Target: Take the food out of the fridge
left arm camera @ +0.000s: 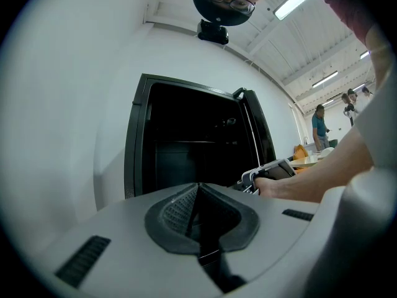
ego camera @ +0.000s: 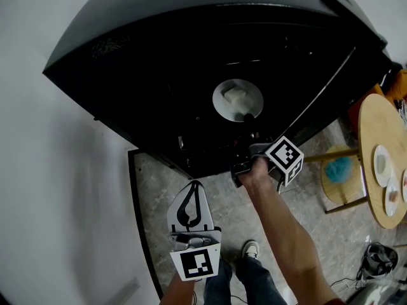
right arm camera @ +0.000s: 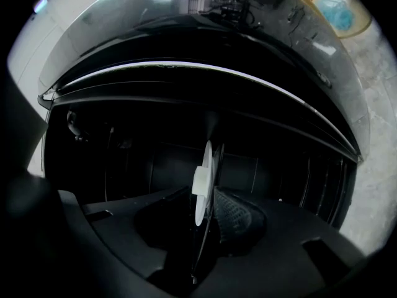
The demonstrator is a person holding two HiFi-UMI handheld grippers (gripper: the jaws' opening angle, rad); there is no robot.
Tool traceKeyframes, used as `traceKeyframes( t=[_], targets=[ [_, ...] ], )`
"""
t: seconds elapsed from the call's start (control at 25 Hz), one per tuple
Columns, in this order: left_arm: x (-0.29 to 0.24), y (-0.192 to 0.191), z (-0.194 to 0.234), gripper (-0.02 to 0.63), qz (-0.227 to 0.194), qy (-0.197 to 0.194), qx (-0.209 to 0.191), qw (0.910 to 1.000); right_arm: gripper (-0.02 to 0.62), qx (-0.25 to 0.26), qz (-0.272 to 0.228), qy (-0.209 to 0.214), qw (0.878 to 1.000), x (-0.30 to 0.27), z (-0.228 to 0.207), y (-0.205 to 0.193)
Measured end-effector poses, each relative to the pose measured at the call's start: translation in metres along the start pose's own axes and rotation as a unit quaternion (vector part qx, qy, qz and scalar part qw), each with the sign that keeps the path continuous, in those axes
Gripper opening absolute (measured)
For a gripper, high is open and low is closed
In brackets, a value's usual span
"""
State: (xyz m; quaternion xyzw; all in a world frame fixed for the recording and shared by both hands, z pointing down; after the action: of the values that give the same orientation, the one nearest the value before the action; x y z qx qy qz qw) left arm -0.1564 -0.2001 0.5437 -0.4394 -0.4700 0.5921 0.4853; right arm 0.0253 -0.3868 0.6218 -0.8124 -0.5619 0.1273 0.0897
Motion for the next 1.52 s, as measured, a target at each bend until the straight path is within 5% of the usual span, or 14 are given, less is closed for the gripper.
traceKeyframes(
  t=[1.52],
  targets=[
    [-0.0023,-0.0040,0.0041,0.014,0.002,0.005,0.004,1.0000,0.032,-0.054,-0.007,-0.022,0.998,-0.0064,-0.0091,0.0016]
  ],
)
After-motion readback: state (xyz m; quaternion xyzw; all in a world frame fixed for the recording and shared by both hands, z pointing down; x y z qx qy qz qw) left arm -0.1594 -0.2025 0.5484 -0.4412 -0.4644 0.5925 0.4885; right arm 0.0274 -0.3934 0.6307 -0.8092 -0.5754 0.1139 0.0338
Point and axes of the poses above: the fingertips, and each gripper's own axes: x backward along the fingers, z to its left, y out of its top, the point moved 8 cm from there along x, backward along the fingers, and after that the axes turned 9 degrees about x, right-handed, at the moved point
